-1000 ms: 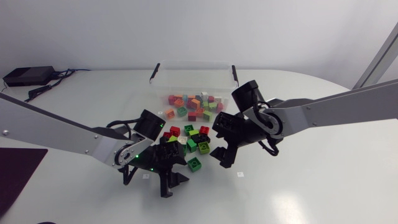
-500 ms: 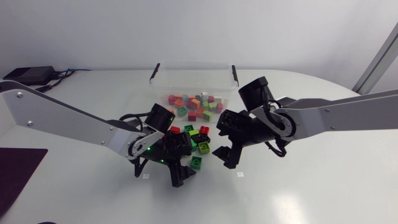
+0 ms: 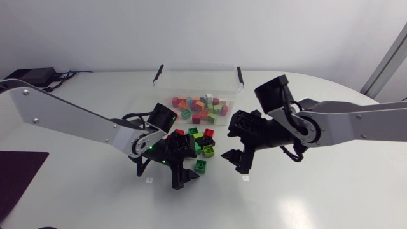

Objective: Place the duplo bricks in the container

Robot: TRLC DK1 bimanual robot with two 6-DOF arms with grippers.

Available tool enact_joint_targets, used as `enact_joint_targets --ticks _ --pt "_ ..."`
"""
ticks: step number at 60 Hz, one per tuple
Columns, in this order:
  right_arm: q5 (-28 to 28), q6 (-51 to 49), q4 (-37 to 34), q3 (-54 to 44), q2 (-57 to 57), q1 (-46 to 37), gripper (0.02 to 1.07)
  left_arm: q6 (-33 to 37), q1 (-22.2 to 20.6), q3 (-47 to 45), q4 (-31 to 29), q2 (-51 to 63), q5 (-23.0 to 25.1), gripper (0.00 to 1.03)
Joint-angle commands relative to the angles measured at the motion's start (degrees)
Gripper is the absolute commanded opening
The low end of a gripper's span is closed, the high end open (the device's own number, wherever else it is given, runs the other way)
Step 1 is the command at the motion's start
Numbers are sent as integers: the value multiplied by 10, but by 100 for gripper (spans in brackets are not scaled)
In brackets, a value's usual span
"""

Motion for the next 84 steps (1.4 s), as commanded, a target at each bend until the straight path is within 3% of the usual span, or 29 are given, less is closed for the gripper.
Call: enact_joint_targets --ticks 1,16,33,38,46,50,59,67,75,84 --pt "-11 -16 -7 -13 -15 -9 90 43 5 28 -31 18 4 83" --pt "-29 -29 -12 -29 -30 -27 90 121 -6 115 -183 21 -15 83" --pt "-45 -40 -12 -42 -41 -49 90 140 -30 176 -230 44 -59 83" --pt "-49 -46 -13 -45 -45 -56 90 148 -41 188 -250 50 -63 74" --pt "-60 -60 -20 -48 -48 -73 90 165 -55 197 -276 60 -77 73" --pt "-61 -64 -21 -49 -50 -78 90 170 -61 200 -282 65 -85 65" --pt "-67 -70 -23 -49 -53 -85 90 170 -67 203 -296 65 -93 65" --pt "-67 -72 -23 -50 -53 -85 90 170 -65 198 -305 53 -94 53" --pt "-67 -72 -22 -50 -54 -85 90 169 -66 180 -311 31 -94 30" --pt "-67 -72 -22 -50 -53 -85 90 169 -68 160 -315 9 -93 29"
